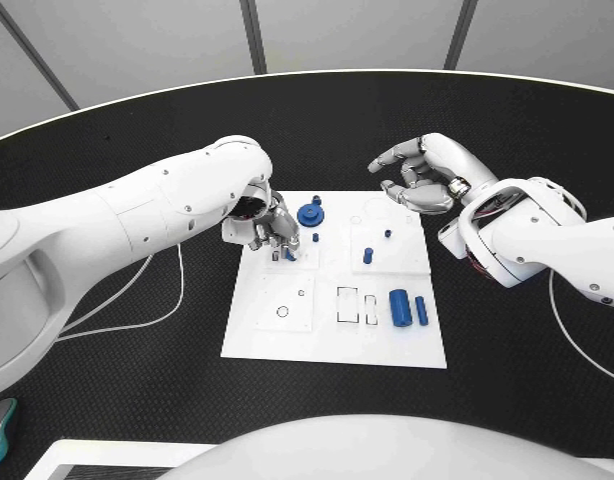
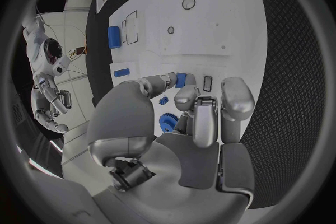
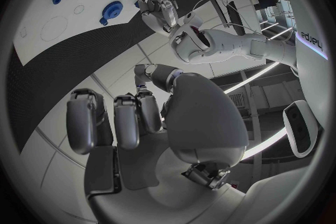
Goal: Assemble the parts on the task board
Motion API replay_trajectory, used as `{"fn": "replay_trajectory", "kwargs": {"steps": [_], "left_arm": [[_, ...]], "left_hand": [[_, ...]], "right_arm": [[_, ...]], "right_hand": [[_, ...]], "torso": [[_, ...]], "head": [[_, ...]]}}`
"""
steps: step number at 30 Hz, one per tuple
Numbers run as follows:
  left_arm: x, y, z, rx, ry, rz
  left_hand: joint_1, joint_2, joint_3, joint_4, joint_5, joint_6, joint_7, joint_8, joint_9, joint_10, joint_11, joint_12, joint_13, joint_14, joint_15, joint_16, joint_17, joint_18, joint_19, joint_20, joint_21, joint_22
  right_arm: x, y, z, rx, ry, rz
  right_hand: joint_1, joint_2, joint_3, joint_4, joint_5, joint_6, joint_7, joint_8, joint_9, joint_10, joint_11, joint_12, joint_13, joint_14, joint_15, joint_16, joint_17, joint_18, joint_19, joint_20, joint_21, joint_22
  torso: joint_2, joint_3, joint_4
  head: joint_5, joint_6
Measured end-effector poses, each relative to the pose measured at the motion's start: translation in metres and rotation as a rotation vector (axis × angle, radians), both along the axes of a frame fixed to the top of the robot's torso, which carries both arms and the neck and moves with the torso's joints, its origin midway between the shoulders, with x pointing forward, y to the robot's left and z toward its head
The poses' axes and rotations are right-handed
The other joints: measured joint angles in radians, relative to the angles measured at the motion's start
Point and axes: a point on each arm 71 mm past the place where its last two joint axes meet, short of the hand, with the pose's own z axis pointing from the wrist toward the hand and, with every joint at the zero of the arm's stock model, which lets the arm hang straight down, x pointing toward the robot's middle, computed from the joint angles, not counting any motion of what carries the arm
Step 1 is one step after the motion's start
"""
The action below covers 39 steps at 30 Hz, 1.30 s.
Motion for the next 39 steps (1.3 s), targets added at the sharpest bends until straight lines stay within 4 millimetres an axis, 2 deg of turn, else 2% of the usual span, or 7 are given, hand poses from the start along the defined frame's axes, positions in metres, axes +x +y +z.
{"fn": "replay_trajectory", "kwargs": {"steps": [8, 26, 39], "left_arm": [[0.0004, -0.0008, -0.0002, 0.004, 0.001, -0.003], [0.0017, -0.0017, -0.0045, 0.015, 0.013, -0.003], [0.0032, -0.0012, -0.0078, 0.021, 0.014, 0.008]], "left_hand": [[0.0, 0.0, 0.0, 0.0, -0.001, 0.0, 0.0, 0.0, -0.001, 0.0, 0.0, 0.0, 0.0, 0.0, 0.0, 0.0, 0.0, 0.0, 0.0, 0.0, 0.0, 0.0], [0.003, -0.003, 0.0, -0.003, -0.002, 0.024, -0.023, -0.004, -0.001, 0.006, 0.006, 0.0, 0.0, 0.0, 0.0, 0.0, 0.0, 0.0, 0.0, 0.0, 0.0, 0.001], [0.005, -0.005, -0.001, -0.004, -0.002, 0.05, -0.042, -0.004, 0.0, 0.003, 0.004, 0.0, 0.001, 0.0, 0.0, 0.0, 0.0, 0.0, 0.0, 0.0, 0.004, 0.002]], "right_arm": [[-0.0003, 0.0001, 0.0001, 0.0, 0.0, 0.001], [-0.0013, 0.0001, 0.0004, 0.001, 0.0, 0.002], [-0.0017, 0.0002, 0.0005, 0.002, 0.001, 0.002]], "right_hand": [[0.0, 0.0, 0.0, 0.0, 0.0, 0.0, 0.0, 0.0, 0.0, 0.0, 0.0, 0.0, 0.0, 0.0, 0.0, 0.0, 0.0, 0.0, 0.0, 0.0, 0.0, 0.0], [0.0, 0.0, 0.0, 0.0, 0.0, 0.0, 0.0, 0.0, 0.0, 0.0, 0.0, 0.0, 0.001, 0.0, 0.0, 0.0, 0.0, 0.0, 0.0, 0.0, 0.0, 0.0], [0.0, 0.0, 0.003, -0.003, 0.0, 0.0, 0.0, -0.004, -0.001, 0.0, 0.0, 0.0, 0.001, 0.0, 0.0, 0.0, 0.001, 0.0, 0.0, 0.0, 0.0, 0.0]], "torso": [[0.0, 0.0, -0.0002], [0.002, 0.0003, -0.0007], [0.0, 0.0006, -0.0003]], "head": [[0.0, -0.002], [-0.005, -0.01], [-0.007, -0.011]]}}
